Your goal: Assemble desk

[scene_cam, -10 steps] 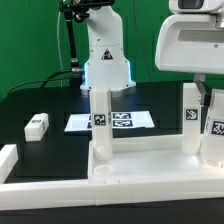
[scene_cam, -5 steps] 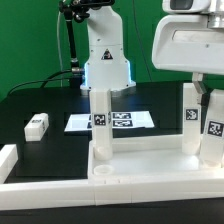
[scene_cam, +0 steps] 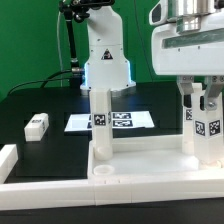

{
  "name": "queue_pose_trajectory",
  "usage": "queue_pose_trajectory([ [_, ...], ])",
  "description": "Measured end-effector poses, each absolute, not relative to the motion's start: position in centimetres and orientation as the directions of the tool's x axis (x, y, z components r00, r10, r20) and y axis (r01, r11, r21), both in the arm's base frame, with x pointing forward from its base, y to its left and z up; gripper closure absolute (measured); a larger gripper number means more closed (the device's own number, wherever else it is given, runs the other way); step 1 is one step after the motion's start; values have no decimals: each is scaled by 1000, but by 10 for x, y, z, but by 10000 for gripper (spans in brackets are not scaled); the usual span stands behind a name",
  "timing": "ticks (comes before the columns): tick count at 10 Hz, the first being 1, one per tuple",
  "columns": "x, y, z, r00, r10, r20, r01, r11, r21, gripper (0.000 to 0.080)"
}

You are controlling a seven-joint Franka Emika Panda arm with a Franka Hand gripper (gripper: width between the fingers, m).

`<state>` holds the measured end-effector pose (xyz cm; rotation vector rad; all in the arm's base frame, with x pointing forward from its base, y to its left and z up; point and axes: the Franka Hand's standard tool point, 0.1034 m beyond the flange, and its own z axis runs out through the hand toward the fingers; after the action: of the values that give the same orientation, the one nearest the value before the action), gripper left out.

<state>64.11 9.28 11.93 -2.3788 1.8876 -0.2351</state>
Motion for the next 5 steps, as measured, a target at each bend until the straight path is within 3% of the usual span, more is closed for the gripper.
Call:
queue_pose_trajectory([
  [3, 637, 95, 119, 46, -999, 18, -986, -48, -159, 505],
  [4, 638, 95, 119, 49, -999, 20, -986, -51, -162, 445],
  [5, 638, 95, 118, 89, -996, 27, -983, -92, -160, 310],
])
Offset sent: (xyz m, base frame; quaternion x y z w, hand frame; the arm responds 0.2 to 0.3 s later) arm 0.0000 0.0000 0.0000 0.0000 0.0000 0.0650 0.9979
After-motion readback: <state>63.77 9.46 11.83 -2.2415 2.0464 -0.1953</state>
